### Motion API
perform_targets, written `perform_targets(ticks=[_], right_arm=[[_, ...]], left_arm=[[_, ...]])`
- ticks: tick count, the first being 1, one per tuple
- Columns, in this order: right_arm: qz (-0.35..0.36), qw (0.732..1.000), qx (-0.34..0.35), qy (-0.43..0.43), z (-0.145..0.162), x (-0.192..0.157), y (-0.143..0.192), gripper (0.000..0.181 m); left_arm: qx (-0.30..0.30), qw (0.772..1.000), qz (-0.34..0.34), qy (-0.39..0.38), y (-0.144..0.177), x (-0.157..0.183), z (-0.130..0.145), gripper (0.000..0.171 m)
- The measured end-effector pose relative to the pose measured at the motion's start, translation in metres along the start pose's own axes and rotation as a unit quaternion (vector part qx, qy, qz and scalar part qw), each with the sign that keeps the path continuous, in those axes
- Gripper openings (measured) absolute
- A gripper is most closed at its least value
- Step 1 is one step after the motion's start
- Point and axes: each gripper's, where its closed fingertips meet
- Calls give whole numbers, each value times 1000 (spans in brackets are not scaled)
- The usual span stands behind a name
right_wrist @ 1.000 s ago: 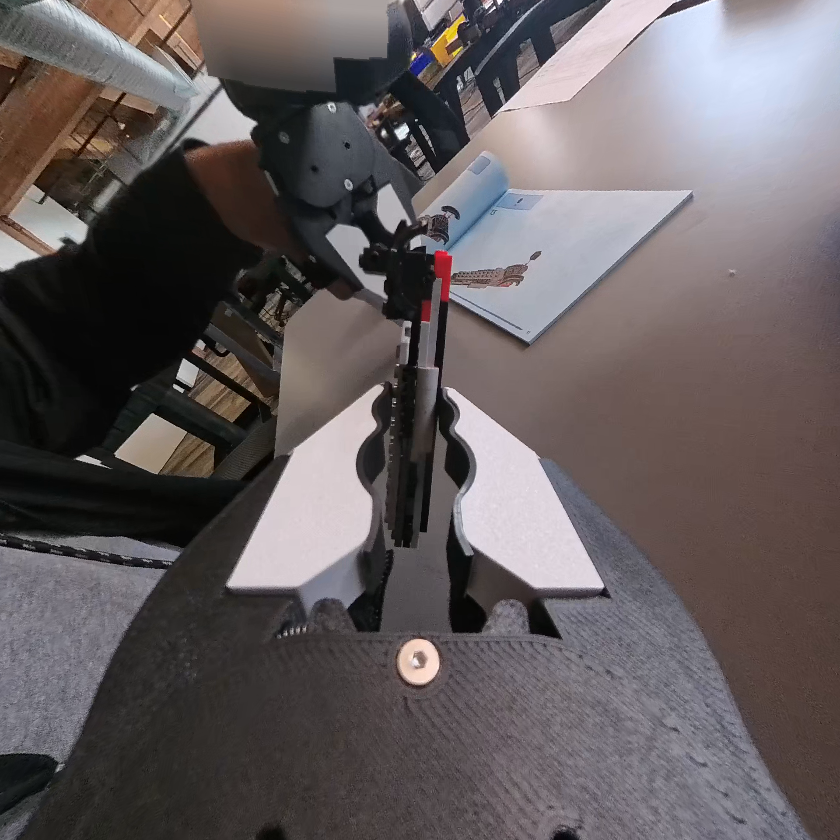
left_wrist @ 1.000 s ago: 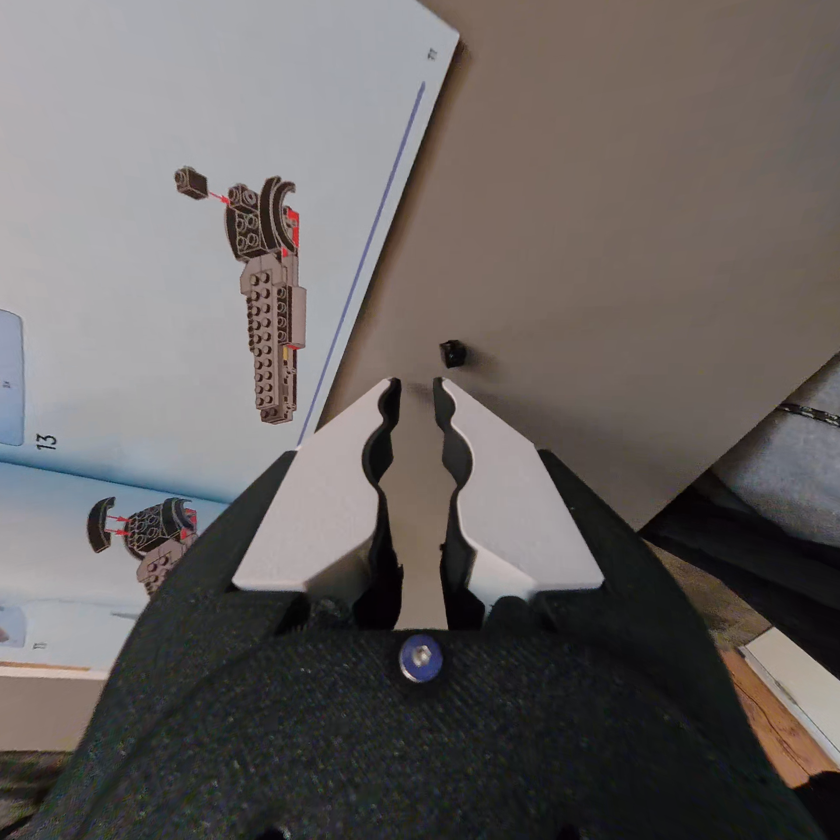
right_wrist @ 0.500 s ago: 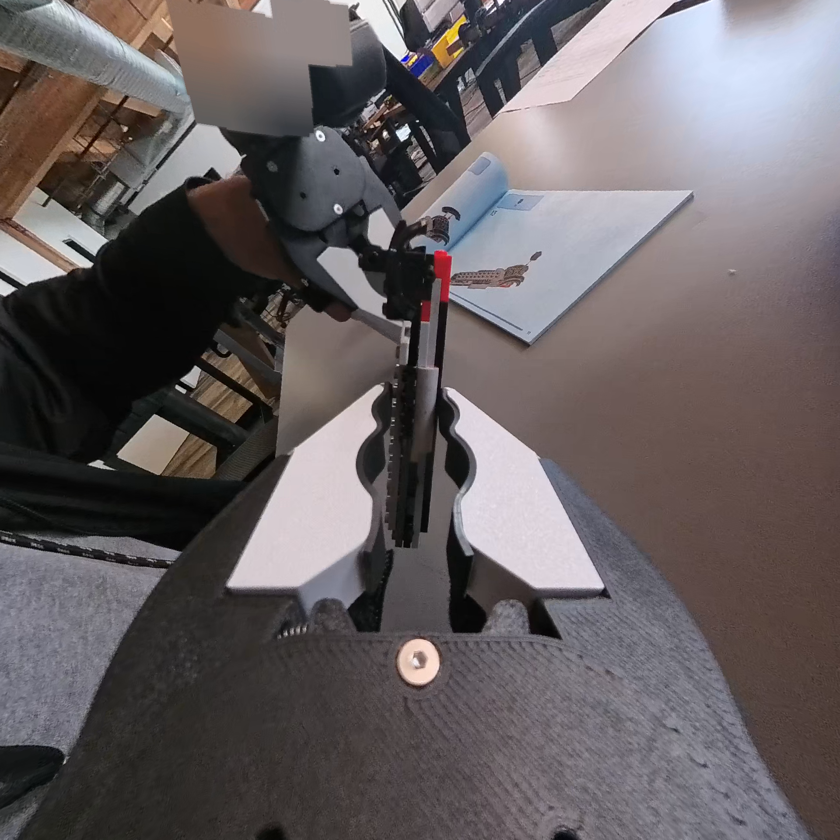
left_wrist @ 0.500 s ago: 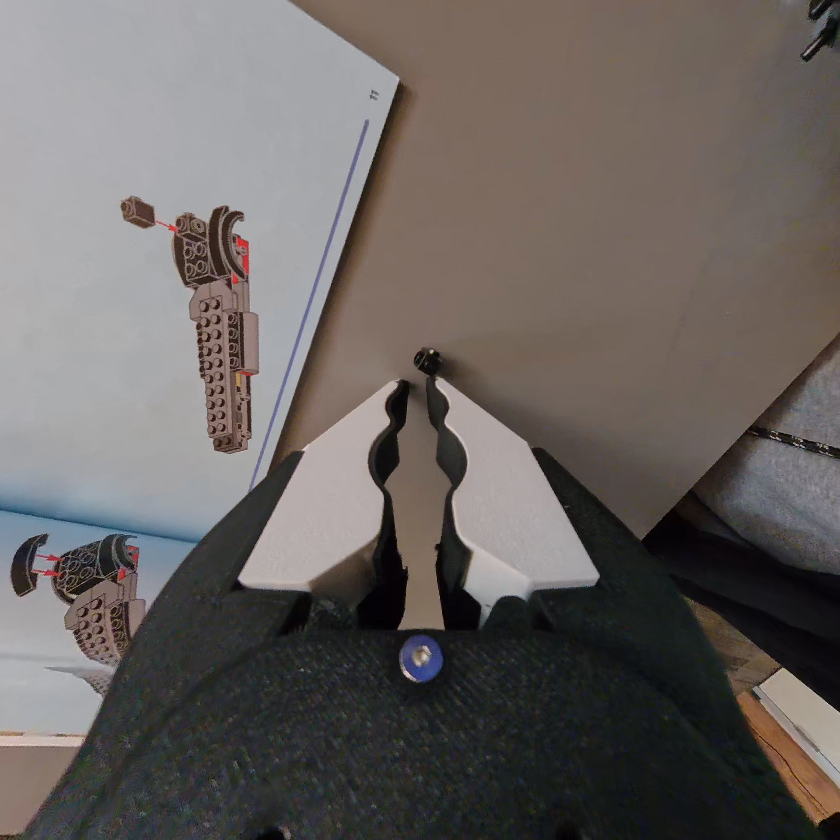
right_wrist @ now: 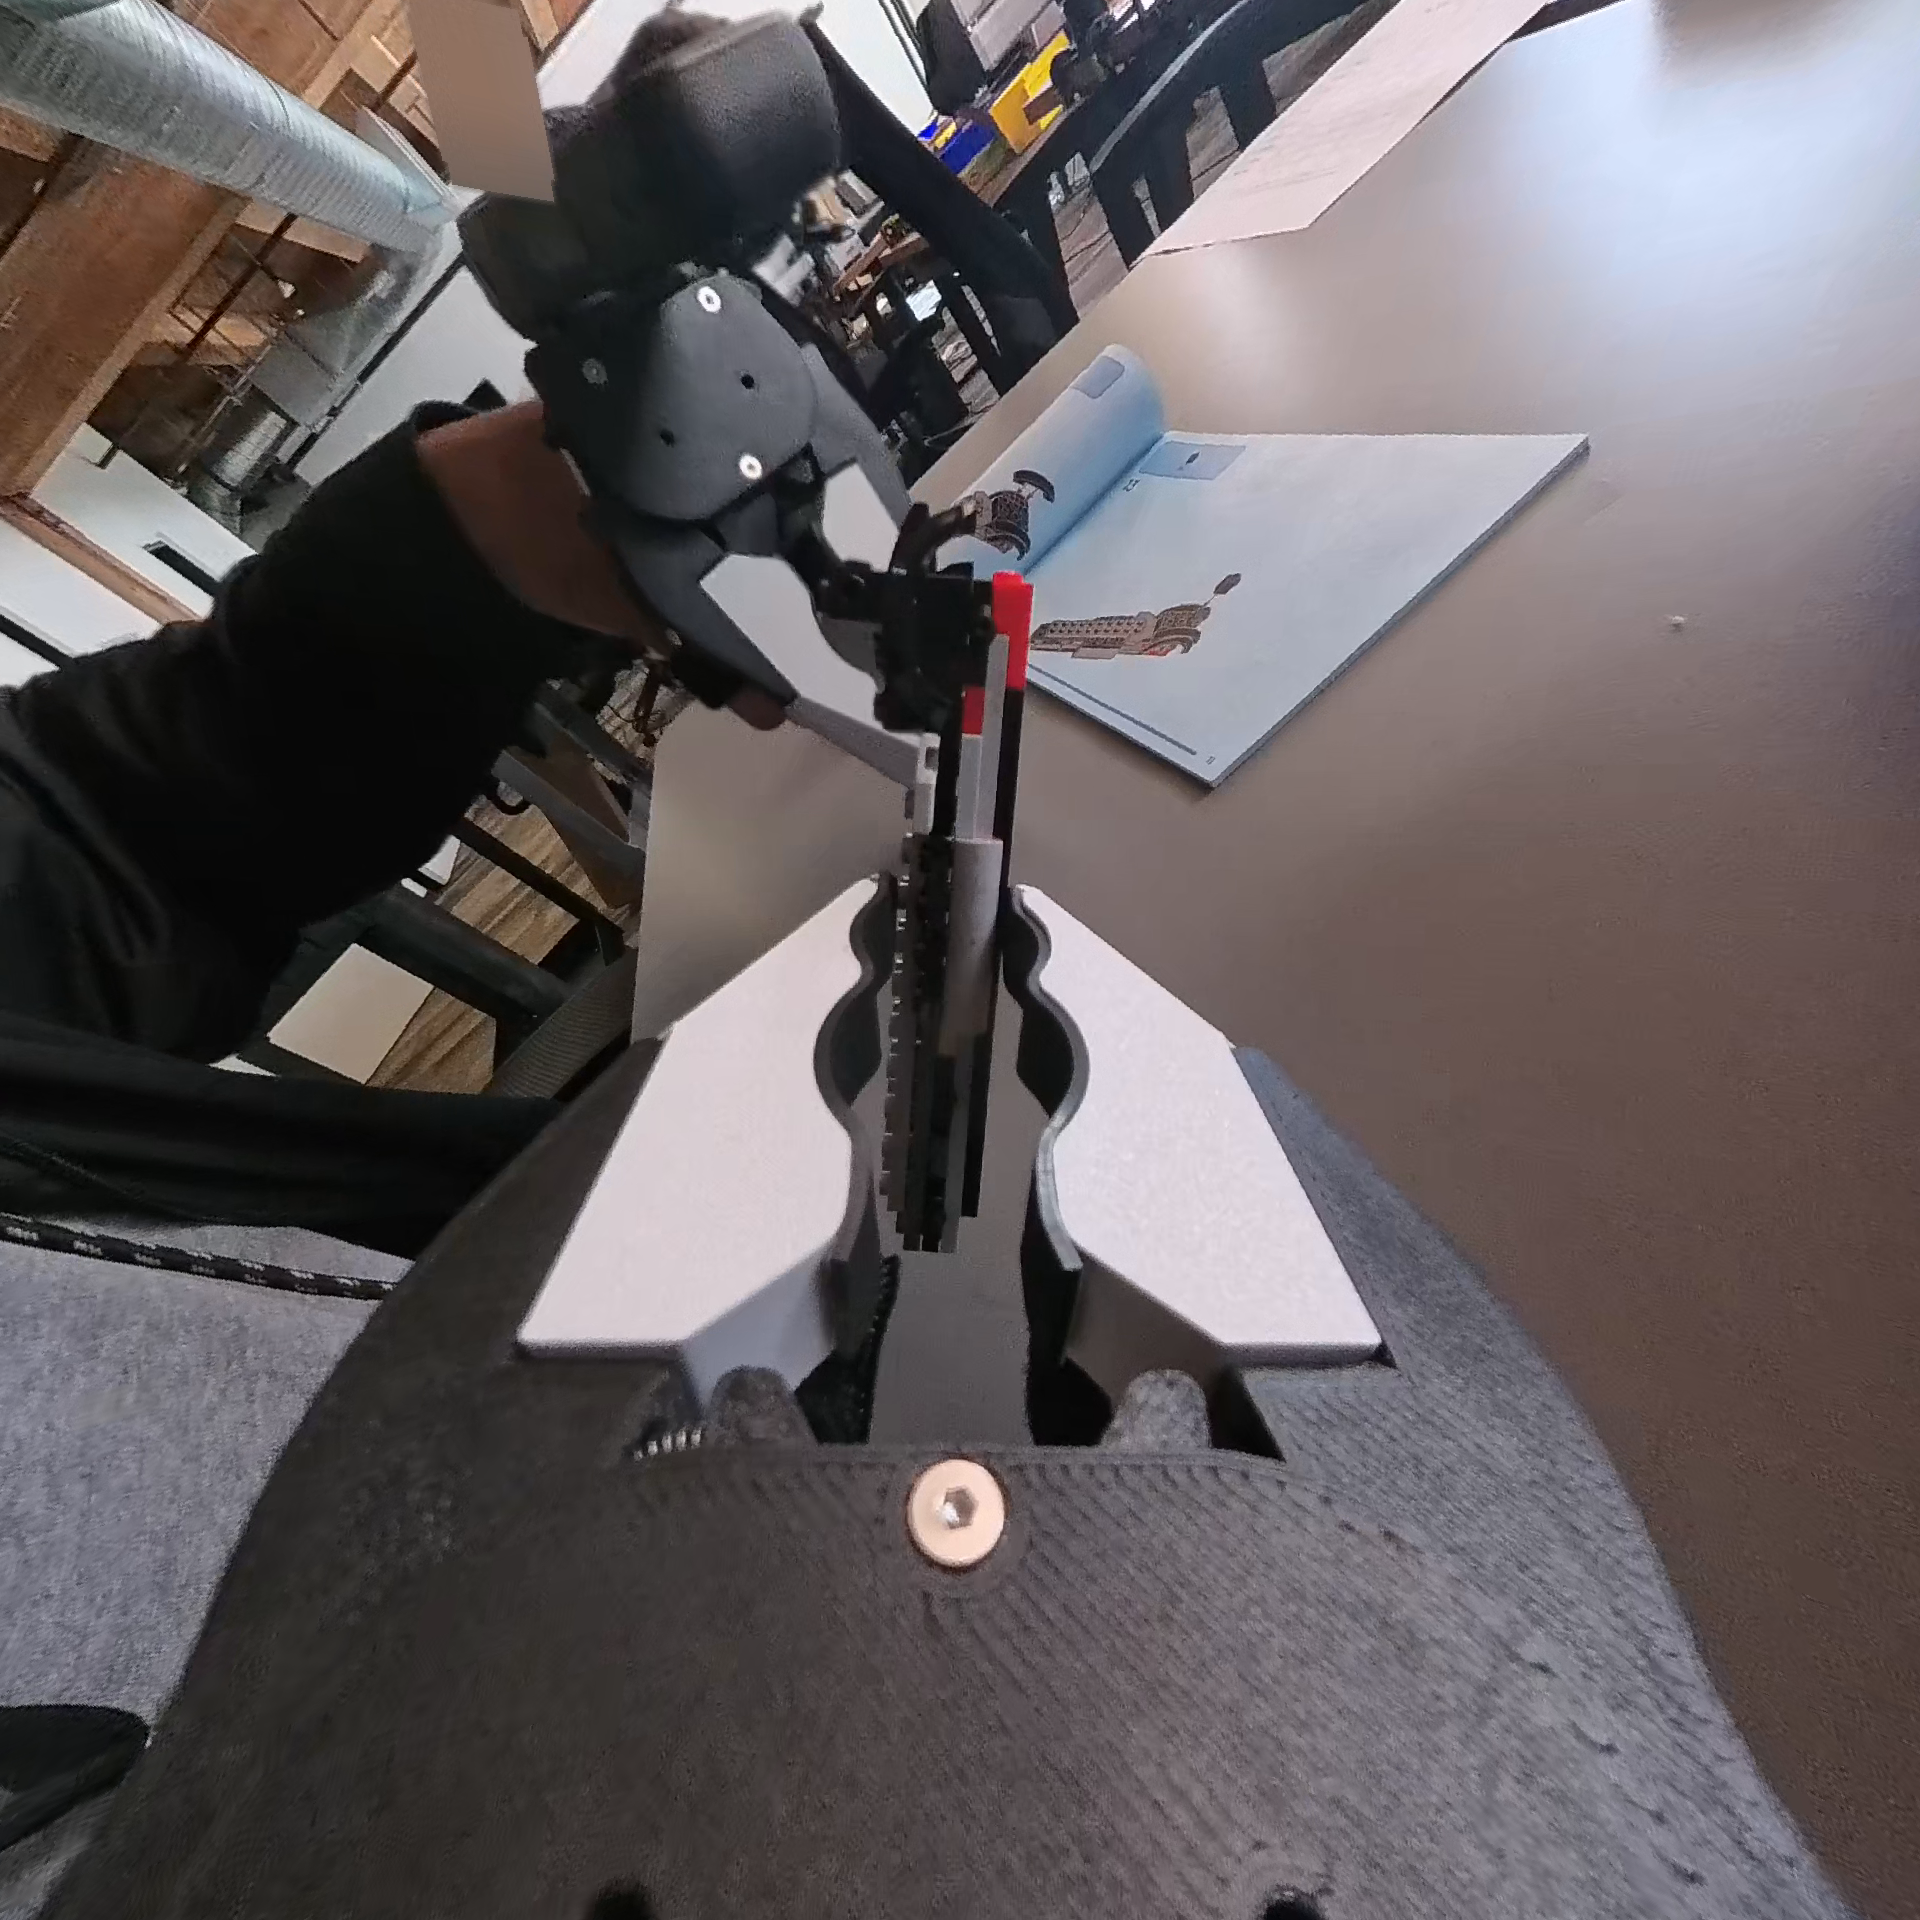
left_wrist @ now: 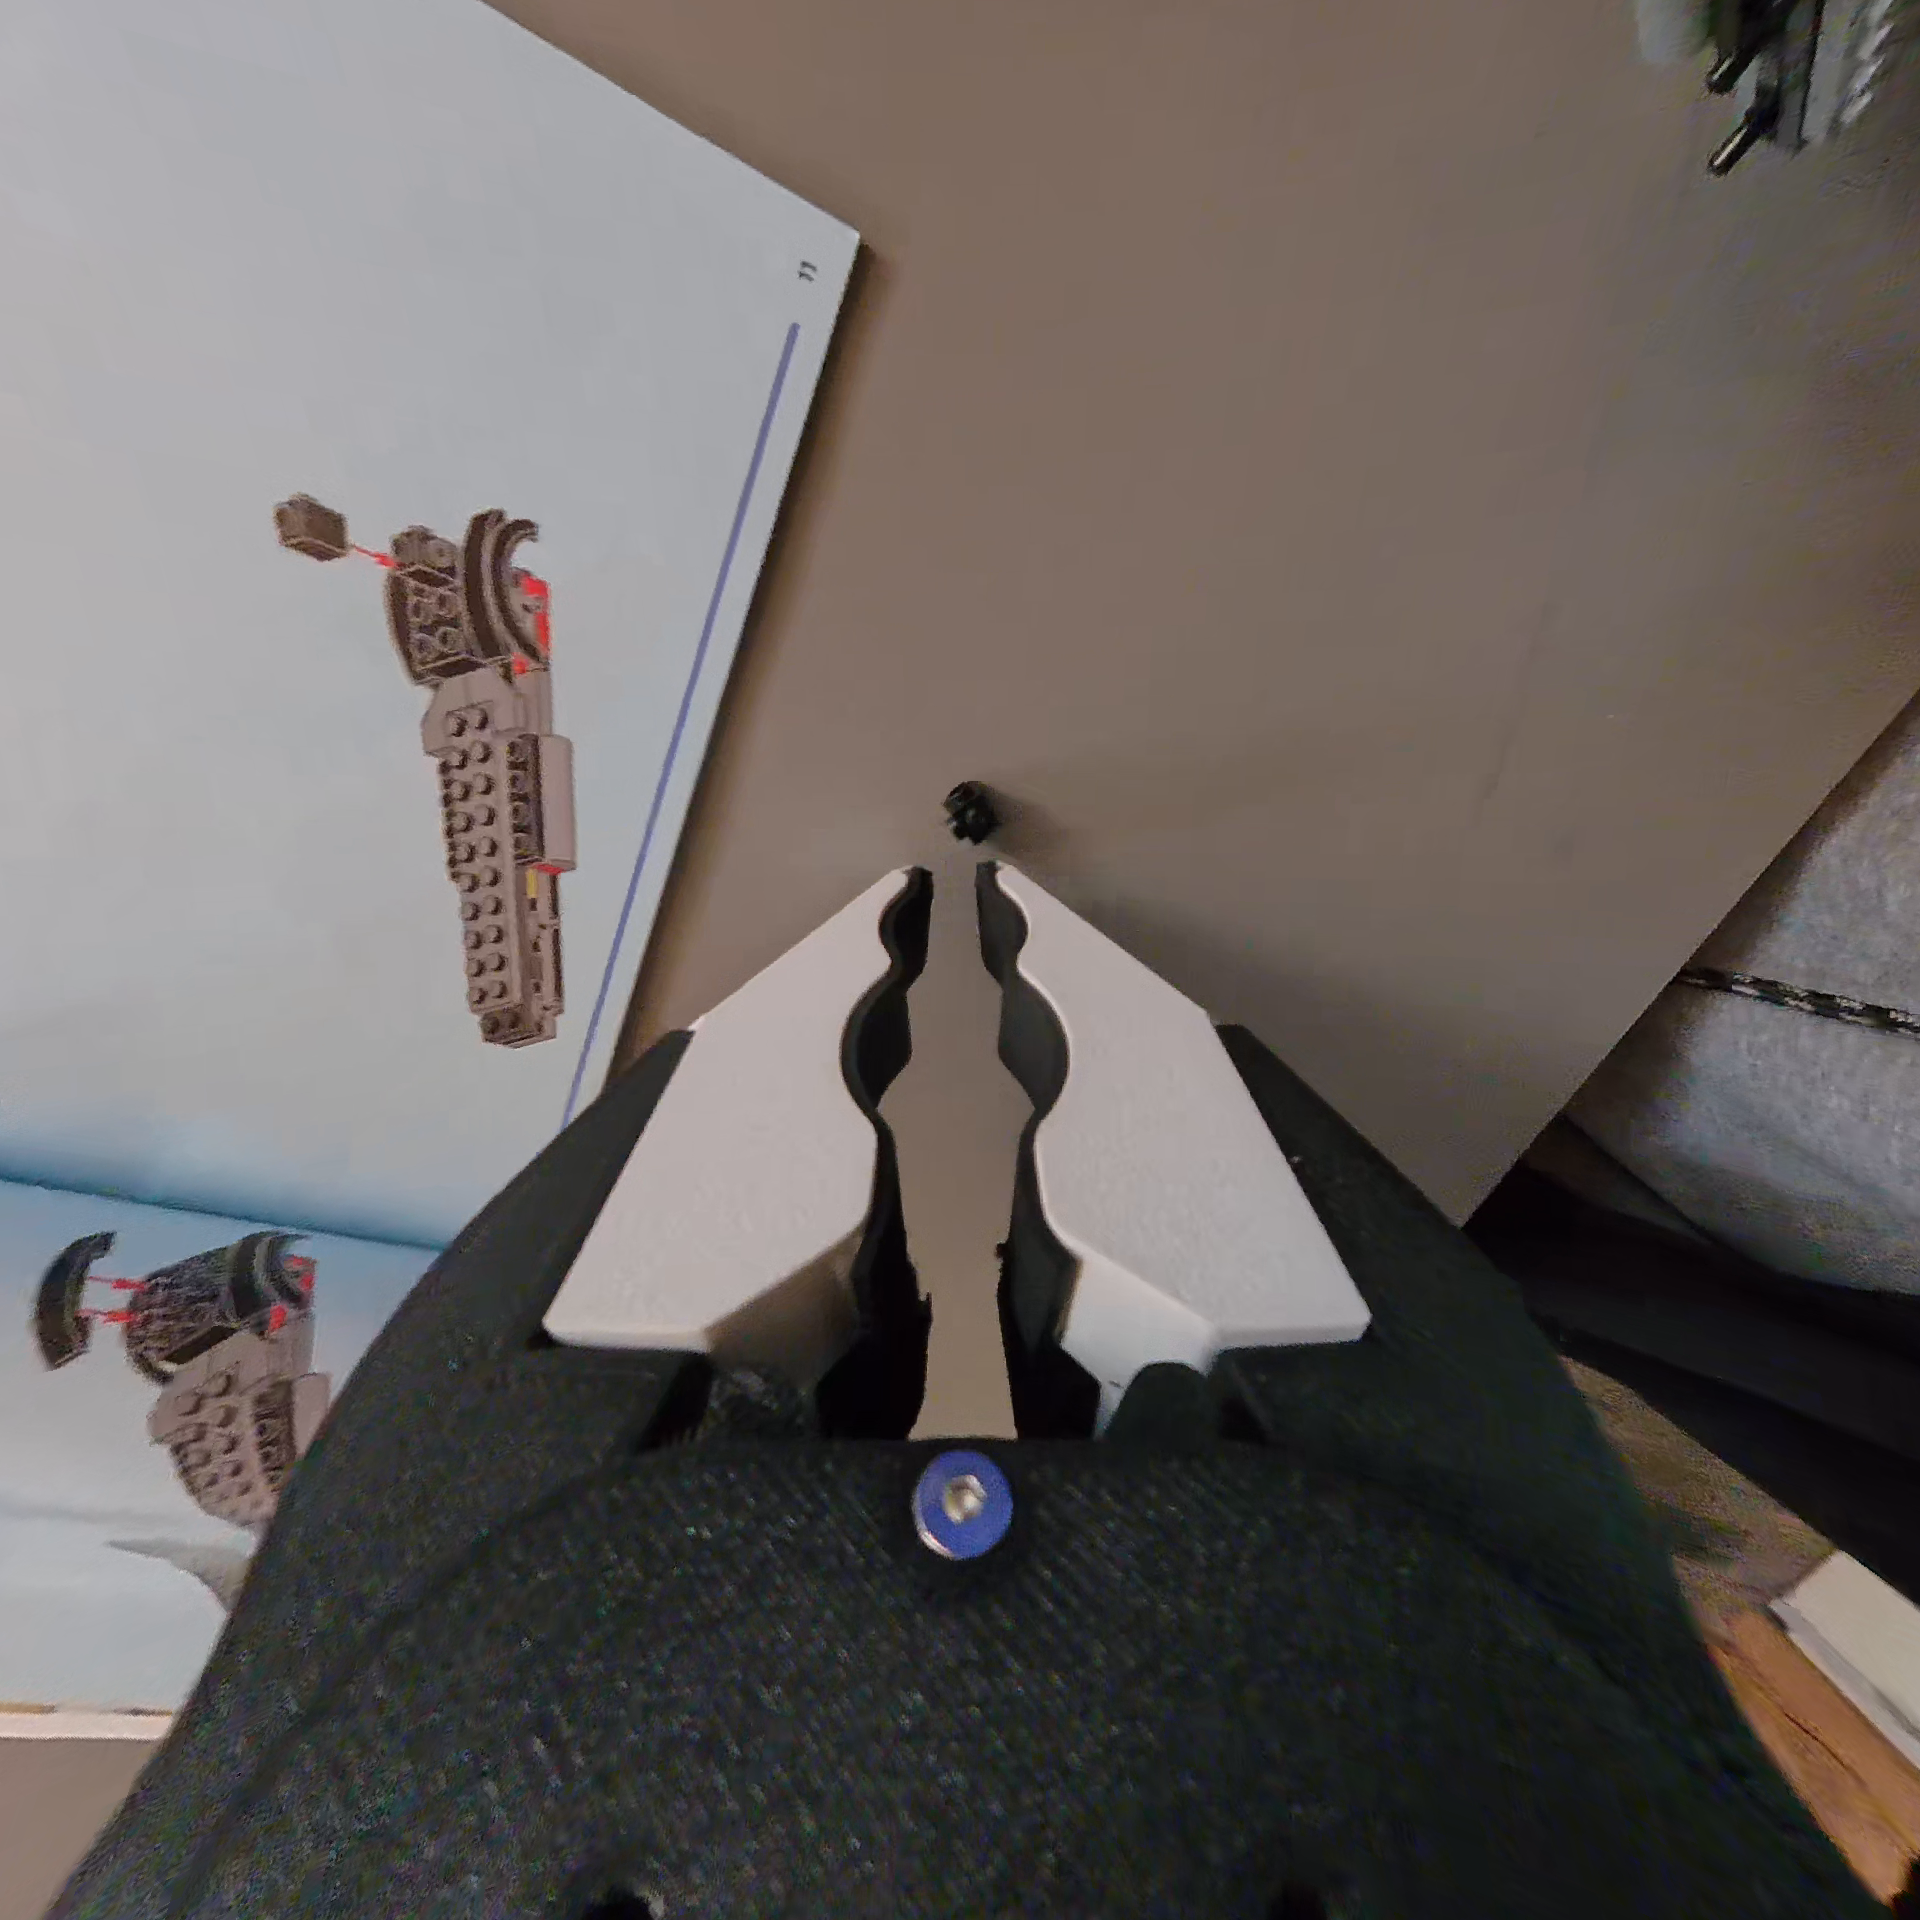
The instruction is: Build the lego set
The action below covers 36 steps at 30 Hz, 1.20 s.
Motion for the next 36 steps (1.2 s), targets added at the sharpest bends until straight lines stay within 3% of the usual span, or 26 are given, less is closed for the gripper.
perform_targets(ticks=[7, 13, 27, 36], right_arm=[[-9, 1000, 0, -7, 0, -2, 1, 22], [-20, 999, 1, -36, -1, 0, 2, 21], [-28, 997, -2, -78, -1, 4, 1, 21], [-34, 996, -5, -82, 0, 4, 1, 21]], left_arm=[[77, 989, -8, -123, -2, -7, -6, 19], [120, 978, -3, -169, -3, -1, -10, 20], [158, 975, -18, -157, -10, 8, -16, 12], [175, 971, -8, -162, -5, 10, -7, 19]])
Point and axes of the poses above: each gripper's, where its closed fingertips meet, y back along the fingers, z out of its underside, x = y × z across the jaws, and after that the axes turned 3 degrees about -y, right-handed
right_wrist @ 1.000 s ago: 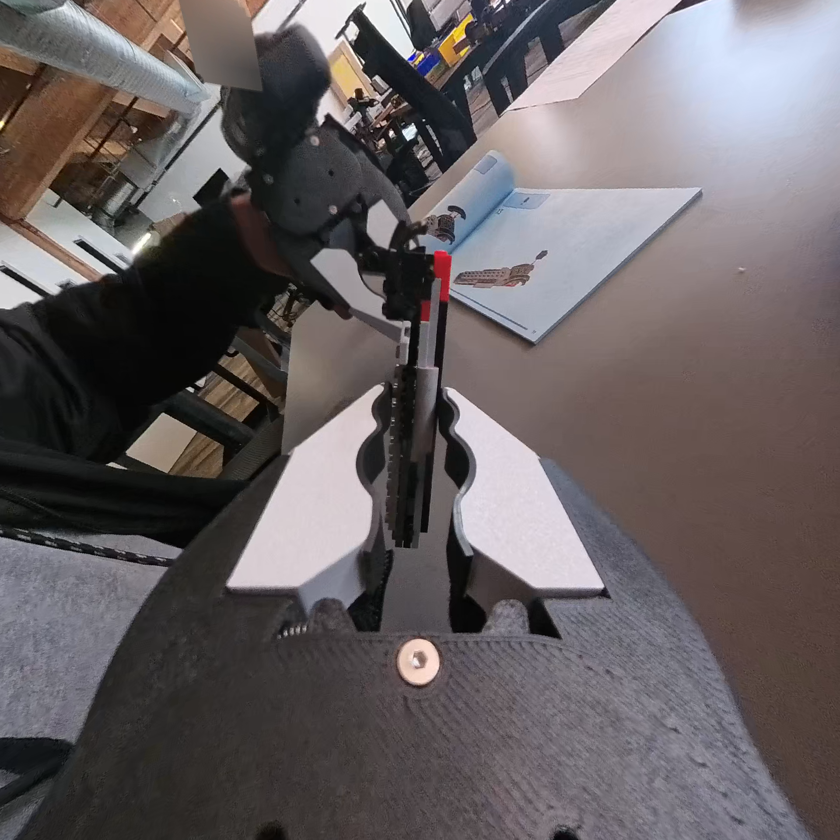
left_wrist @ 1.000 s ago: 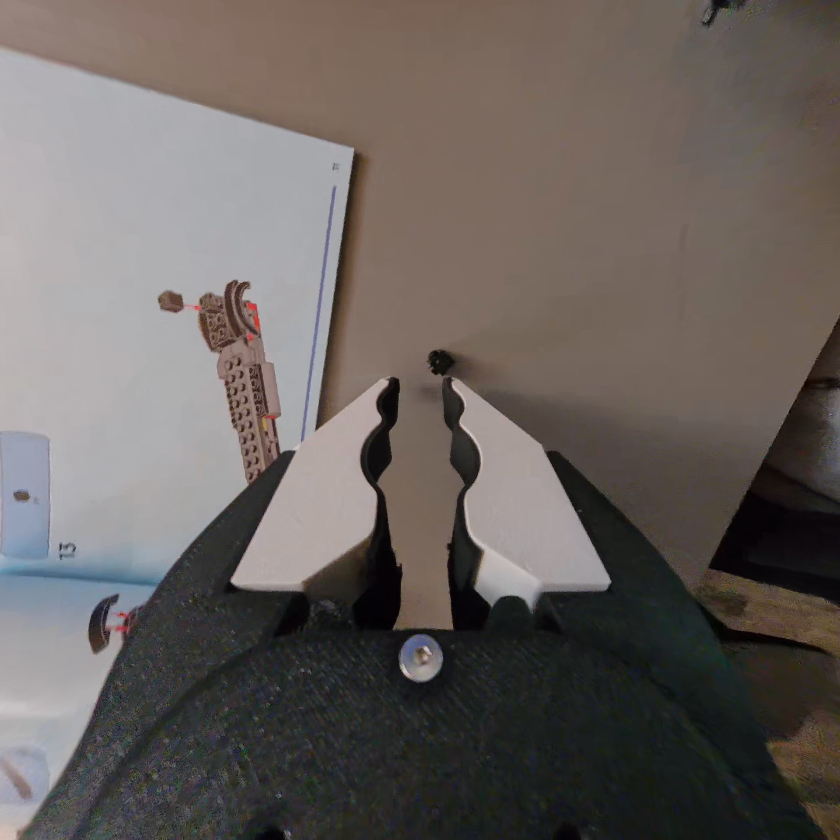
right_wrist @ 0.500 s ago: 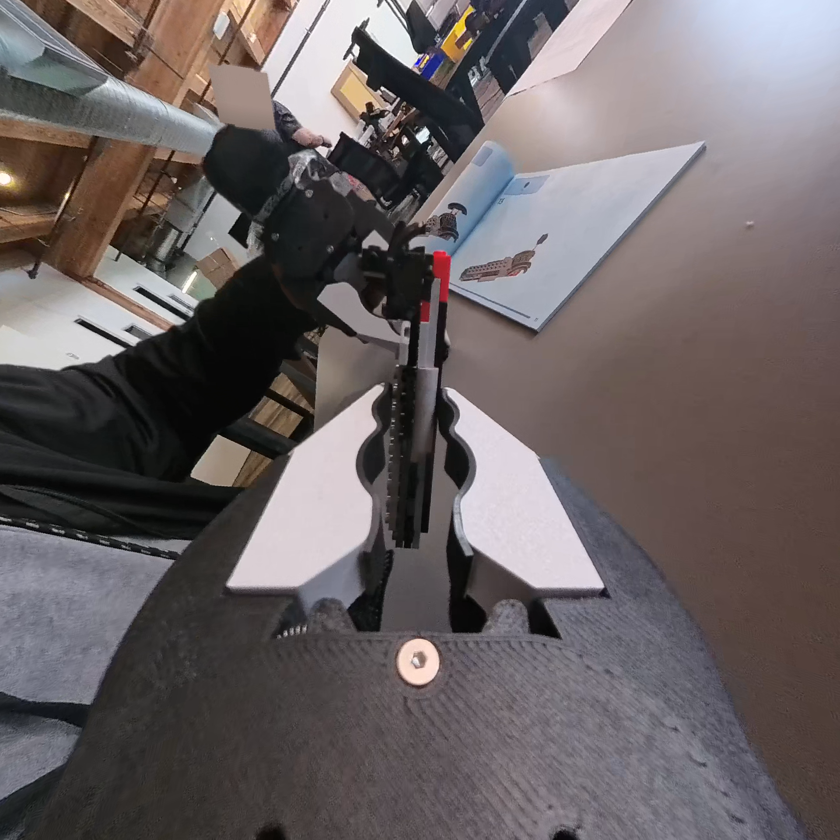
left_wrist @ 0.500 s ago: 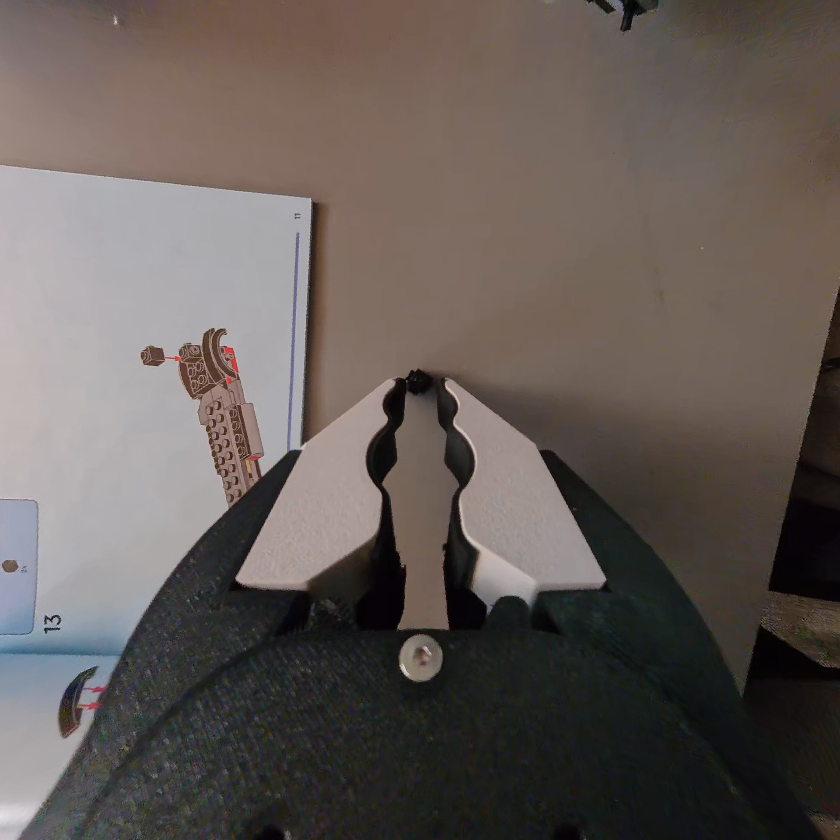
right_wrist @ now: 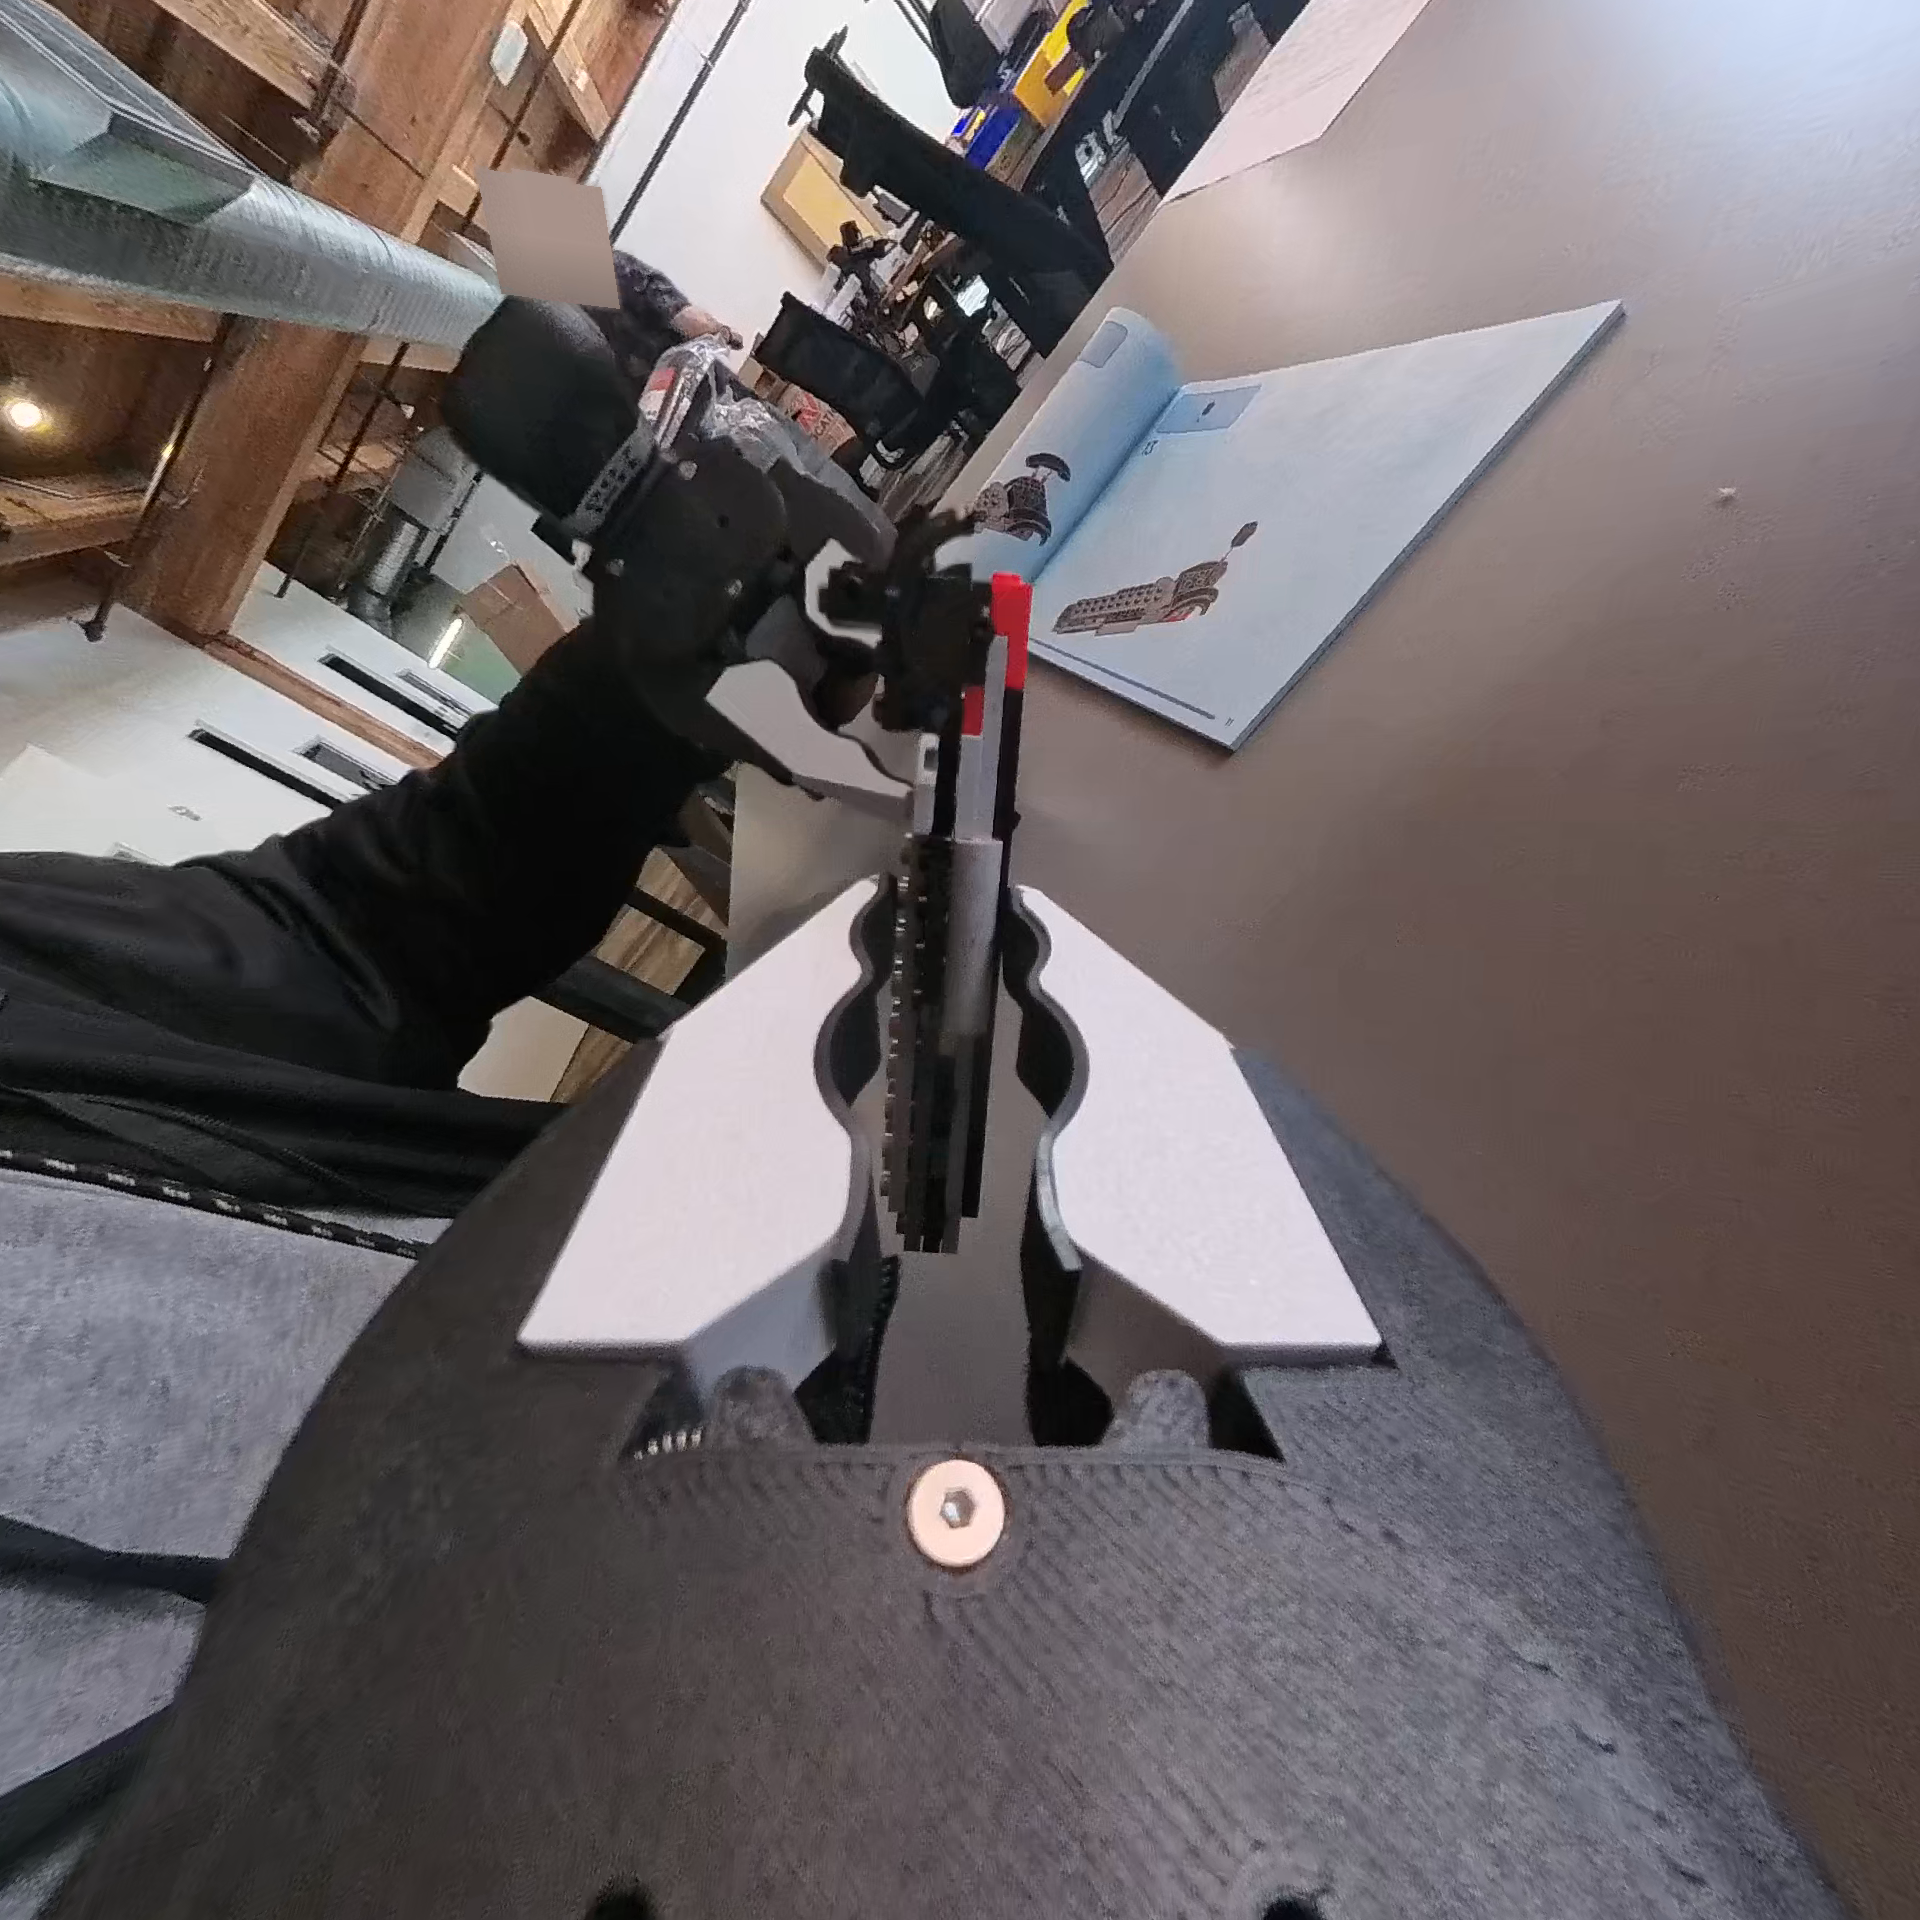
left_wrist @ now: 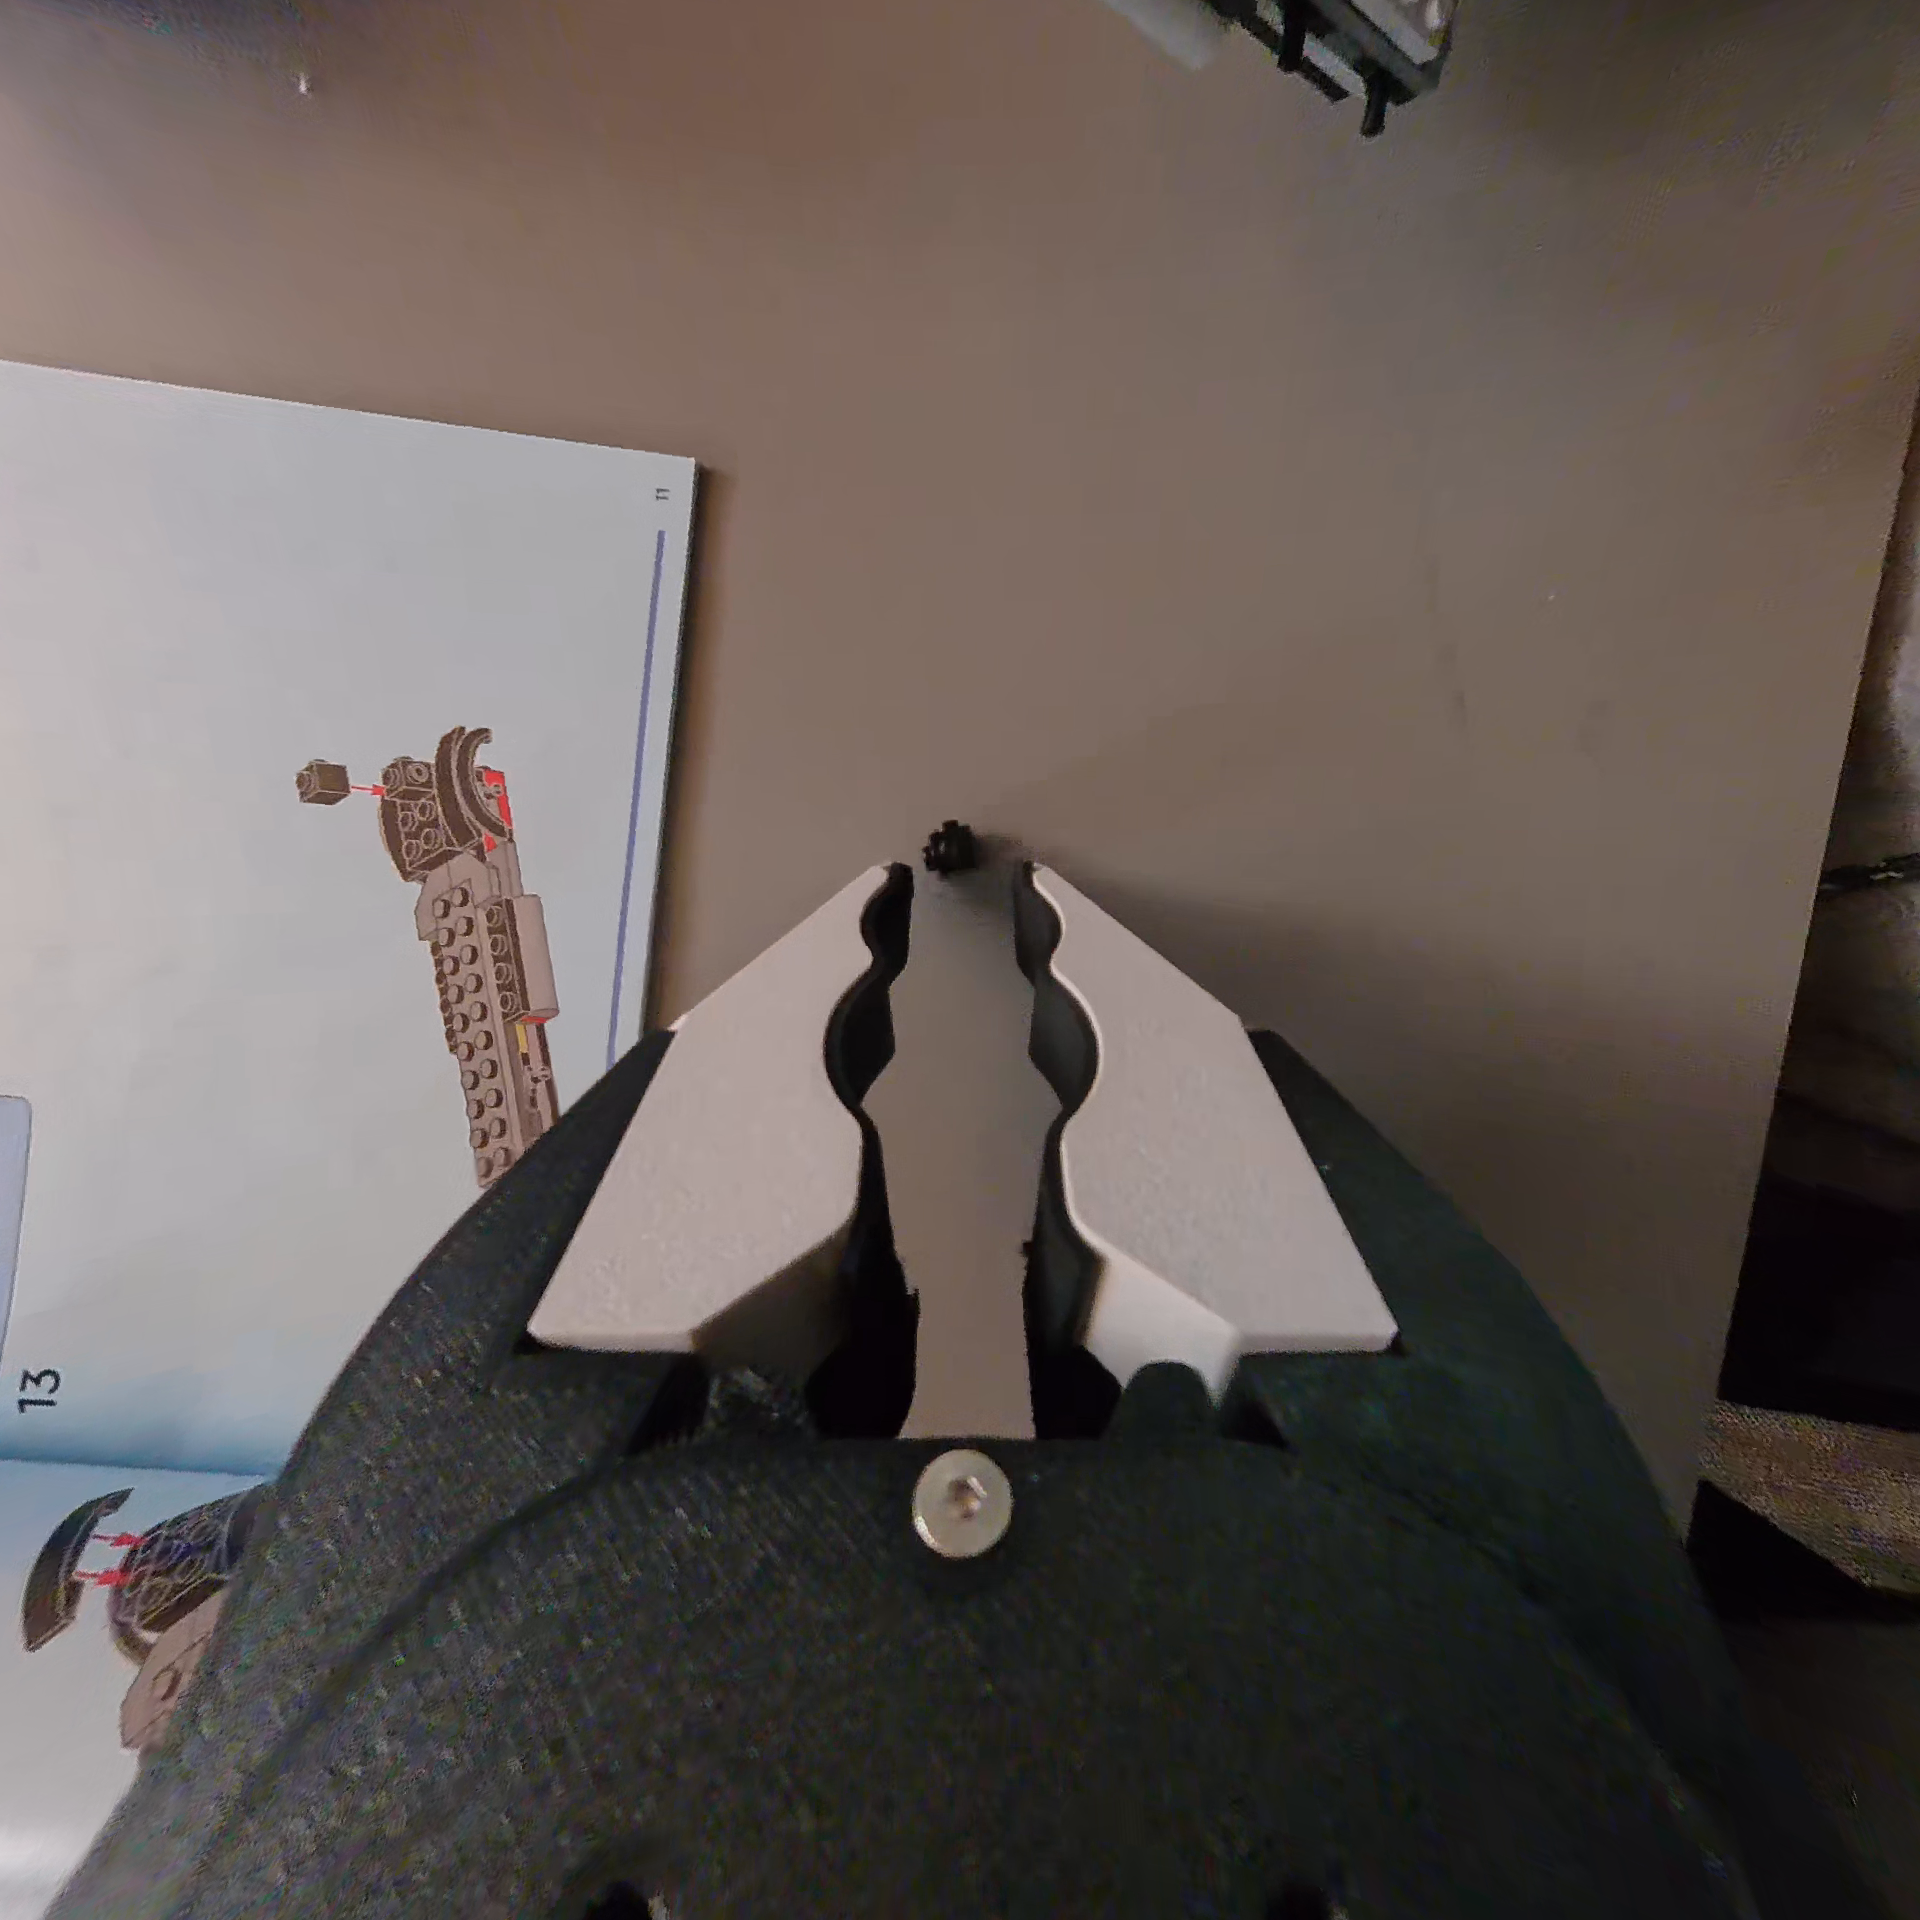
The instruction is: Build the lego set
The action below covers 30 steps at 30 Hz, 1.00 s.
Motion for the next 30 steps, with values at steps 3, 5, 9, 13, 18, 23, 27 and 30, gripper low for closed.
perform_targets(ticks=[3, 5, 9, 13, 18, 23, 27, 30], right_arm=[[-16, 999, -12, -35, 5, -3, -2, 21], [-34, 996, -19, -79, 12, -8, -4, 21], [-68, 979, 3, -193, 20, -16, -4, 21], [-82, 959, 26, -269, 26, -19, -2, 21], [-92, 944, 31, -314, 34, -25, -7, 21], [-96, 939, 37, -328, 36, -29, -13, 21], [-97, 938, 41, -331, 36, -28, -17, 21], [-94, 940, 41, -327, 36, -28, -18, 21]], left_arm=[[-2, 1000, -1, -3, 2, -5, 3, 19], [2, 1000, -4, -5, 3, -7, 2, 19], [12, 1000, -7, -18, 5, -7, 1, 19], [31, 999, -5, -40, 7, -7, -2, 19], [52, 995, 8, -79, 11, -9, -6, 20], [41, 990, 32, -131, 12, -9, -5, 19], [21, 984, 51, -170, 9, -9, -4, 18], [12, 980, 66, -188, 5, -9, -2, 18]])
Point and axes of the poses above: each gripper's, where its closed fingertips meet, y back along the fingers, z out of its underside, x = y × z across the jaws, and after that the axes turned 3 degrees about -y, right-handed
